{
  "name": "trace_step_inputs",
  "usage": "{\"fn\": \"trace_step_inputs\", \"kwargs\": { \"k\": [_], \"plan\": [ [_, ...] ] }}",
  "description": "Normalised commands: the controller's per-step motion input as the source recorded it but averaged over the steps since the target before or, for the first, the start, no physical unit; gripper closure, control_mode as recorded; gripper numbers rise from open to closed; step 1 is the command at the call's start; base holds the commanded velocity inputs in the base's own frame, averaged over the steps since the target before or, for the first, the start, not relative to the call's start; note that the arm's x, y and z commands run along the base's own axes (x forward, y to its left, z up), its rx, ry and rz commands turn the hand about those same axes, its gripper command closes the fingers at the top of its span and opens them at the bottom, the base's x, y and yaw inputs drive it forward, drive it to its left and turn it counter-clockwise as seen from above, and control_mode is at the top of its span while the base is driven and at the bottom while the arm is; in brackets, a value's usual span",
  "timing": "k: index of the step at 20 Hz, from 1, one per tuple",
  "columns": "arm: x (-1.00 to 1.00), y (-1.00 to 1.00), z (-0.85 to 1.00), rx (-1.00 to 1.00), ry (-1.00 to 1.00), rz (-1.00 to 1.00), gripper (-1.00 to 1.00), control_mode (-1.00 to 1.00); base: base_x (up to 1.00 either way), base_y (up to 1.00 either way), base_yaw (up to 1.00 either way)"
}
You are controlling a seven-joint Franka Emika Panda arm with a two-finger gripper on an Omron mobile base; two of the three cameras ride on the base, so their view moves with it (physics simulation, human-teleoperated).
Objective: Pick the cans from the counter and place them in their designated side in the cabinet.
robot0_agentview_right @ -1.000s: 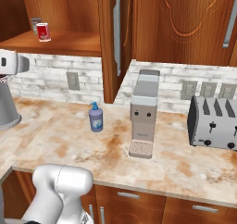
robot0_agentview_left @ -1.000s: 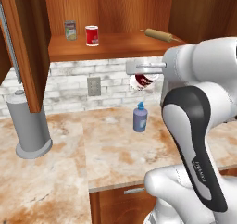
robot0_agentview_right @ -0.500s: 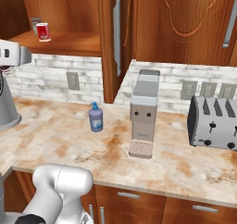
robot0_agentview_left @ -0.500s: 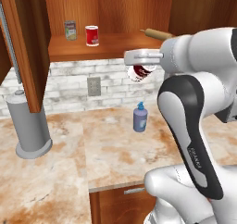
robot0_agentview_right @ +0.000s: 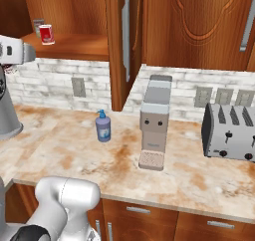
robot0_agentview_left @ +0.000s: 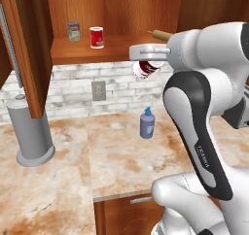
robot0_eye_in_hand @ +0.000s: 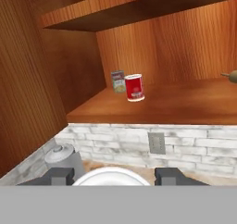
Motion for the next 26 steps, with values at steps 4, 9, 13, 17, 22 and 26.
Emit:
{"fn": "trace_step_inputs", "kwargs": {
  "k": [4,9,13,17,22,26],
  "plan": [
    [0.09,0.00,0.09,0.00,0.00,0.00,1.00,-1.00,0.00,0.00,0.00],
    [0.14,0.00,0.04,0.00,0.00,0.02,1.00,-1.00,0.00,0.00,0.00],
    [0.12,0.01,0.02,0.00,0.00,0.02,1.00,-1.00,0.00,0.00,0.00],
    [0.15,0.04,0.00,0.00,0.00,0.02,1.00,-1.00,0.00,0.00,0.00],
    [0.17,0.06,0.01,0.00,0.00,0.01,1.00,-1.00,0.00,0.00,0.00],
    [0.15,0.06,0.06,0.00,0.00,0.00,1.00,-1.00,0.00,0.00,0.00]
  ]
}}
